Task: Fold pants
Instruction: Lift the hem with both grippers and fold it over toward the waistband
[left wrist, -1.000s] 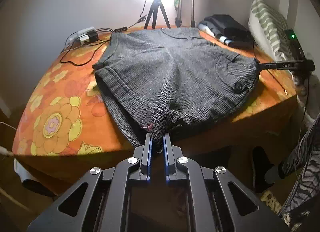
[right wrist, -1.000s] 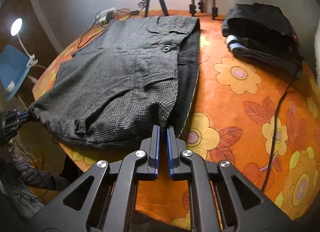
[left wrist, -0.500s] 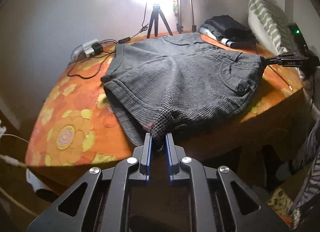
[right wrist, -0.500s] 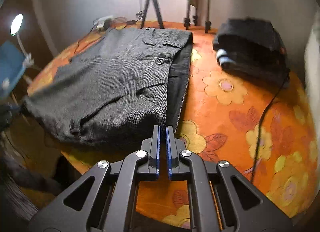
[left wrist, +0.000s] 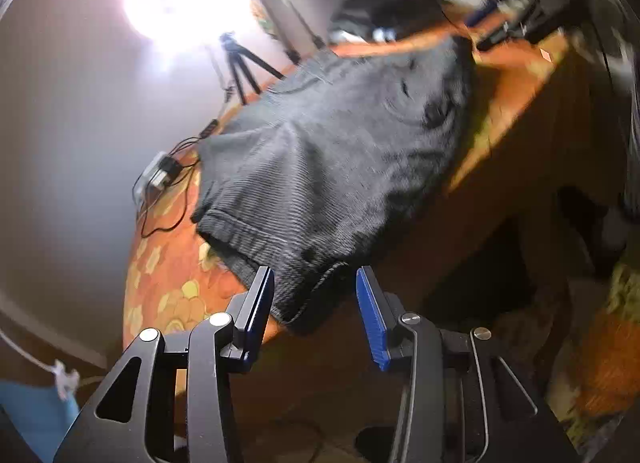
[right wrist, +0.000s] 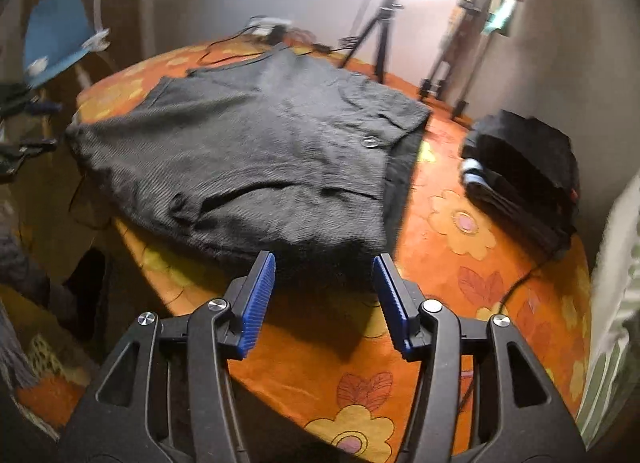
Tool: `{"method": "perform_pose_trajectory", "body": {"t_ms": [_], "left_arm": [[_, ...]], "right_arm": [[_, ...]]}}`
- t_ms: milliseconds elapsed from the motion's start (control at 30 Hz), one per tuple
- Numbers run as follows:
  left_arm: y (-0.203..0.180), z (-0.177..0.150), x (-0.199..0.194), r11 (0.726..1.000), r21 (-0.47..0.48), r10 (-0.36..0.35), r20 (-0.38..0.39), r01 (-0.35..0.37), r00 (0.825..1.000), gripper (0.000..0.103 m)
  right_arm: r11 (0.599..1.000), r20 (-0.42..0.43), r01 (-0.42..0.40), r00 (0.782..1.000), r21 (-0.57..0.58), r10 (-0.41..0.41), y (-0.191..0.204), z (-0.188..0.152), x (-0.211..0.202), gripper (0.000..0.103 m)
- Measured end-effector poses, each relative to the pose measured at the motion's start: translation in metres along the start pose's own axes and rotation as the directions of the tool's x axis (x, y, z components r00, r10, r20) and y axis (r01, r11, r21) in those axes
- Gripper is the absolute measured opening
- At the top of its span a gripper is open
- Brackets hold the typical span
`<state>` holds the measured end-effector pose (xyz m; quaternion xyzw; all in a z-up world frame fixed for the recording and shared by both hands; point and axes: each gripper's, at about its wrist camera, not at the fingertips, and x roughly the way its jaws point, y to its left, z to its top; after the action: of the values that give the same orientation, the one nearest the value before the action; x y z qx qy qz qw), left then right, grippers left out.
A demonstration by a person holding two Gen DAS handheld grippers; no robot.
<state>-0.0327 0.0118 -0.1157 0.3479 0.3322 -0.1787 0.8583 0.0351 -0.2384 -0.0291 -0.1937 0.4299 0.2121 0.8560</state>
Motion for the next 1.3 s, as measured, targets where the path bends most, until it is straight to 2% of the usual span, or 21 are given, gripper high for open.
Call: {"method": "perform_pose_trajectory", "body": {"t_ms": [67,133,267,433,467,533,633,667,733,767,800,833,900,1067,1300], "left_arm": [[-0.003,0.001,0.009,0.999,0.035,-0.002,-0.024,0.003,1.0,0.041],[-0.003,0.0,0.019,0.998,0.066,0.007,-0.059,-0.003,0.998,0.042],[0.001,-0.001,0.03,0.997,0.076,0.001,-0.102,0.006,0.995,0.042],[0.001,-0.002,0.041,0.997,0.069,-0.017,-0.134,0.026,0.991,0.044],[0.0,-0.001,0.044,0.997,0.067,-0.019,-0.14,0.029,0.99,0.042],[0.0,0.0,0.047,0.998,0.058,-0.032,-0.138,0.04,0.99,0.024],[0.002,0.004,0.047,0.999,0.028,-0.042,-0.119,0.046,0.992,0.013],[0.003,0.005,0.046,0.999,0.025,-0.042,-0.112,0.045,0.993,0.013],[0.005,0.006,0.041,0.999,0.011,-0.036,-0.093,0.037,0.995,0.012],[0.007,0.006,0.039,0.999,0.0,-0.032,-0.088,0.032,0.996,0.012],[0.011,0.007,0.035,0.999,-0.026,-0.029,-0.074,0.028,0.997,0.011],[0.014,0.009,0.033,0.999,-0.045,-0.026,-0.062,0.024,0.998,0.011],[0.021,0.012,0.027,0.997,-0.082,-0.013,-0.033,0.011,0.999,0.011],[0.04,0.025,0.018,0.988,-0.152,-0.004,0.013,0.006,1.0,0.011],[0.084,0.056,0.017,0.966,-0.255,0.054,0.101,-0.026,0.993,0.011]], "right_arm": [[0.997,-0.004,0.005,1.0,-0.076,-0.006,0.01,0.0,0.003,0.061],[0.986,-0.007,0.017,1.0,-0.166,-0.019,0.018,0.001,0.008,0.071],[0.973,-0.04,-0.016,0.999,-0.232,0.007,0.012,0.006,0.021,0.072],[0.949,-0.129,-0.127,0.987,-0.289,0.093,0.007,0.002,0.038,0.072],[0.943,-0.135,-0.133,0.986,-0.305,0.095,0.008,0.001,0.039,0.072],[0.926,-0.142,-0.11,0.988,-0.361,0.062,0.015,-0.002,0.044,0.072],[0.922,-0.14,-0.09,0.989,-0.377,0.039,0.015,-0.002,0.049,0.072],[0.924,-0.139,-0.083,0.99,-0.374,0.033,0.014,-0.002,0.05,0.068],[0.931,-0.147,-0.086,0.988,-0.354,0.035,0.01,-0.001,0.051,0.046],[0.934,-0.149,-0.094,0.988,-0.343,0.044,0.008,0.0,0.05,0.041],[0.938,-0.139,-0.078,0.99,-0.339,0.032,0.007,0.0,0.046,0.027],[0.938,-0.13,-0.062,0.991,-0.342,0.018,0.007,0.001,0.044,0.024],[0.942,-0.094,-0.03,0.996,-0.334,-0.001,0.007,0.004,0.035,0.022],[0.972,0.009,0.043,0.999,-0.233,-0.042,-0.003,0.021,0.012,0.02],[0.985,0.13,0.142,0.983,-0.096,-0.129,-0.023,0.063,-0.004,0.018]]}}
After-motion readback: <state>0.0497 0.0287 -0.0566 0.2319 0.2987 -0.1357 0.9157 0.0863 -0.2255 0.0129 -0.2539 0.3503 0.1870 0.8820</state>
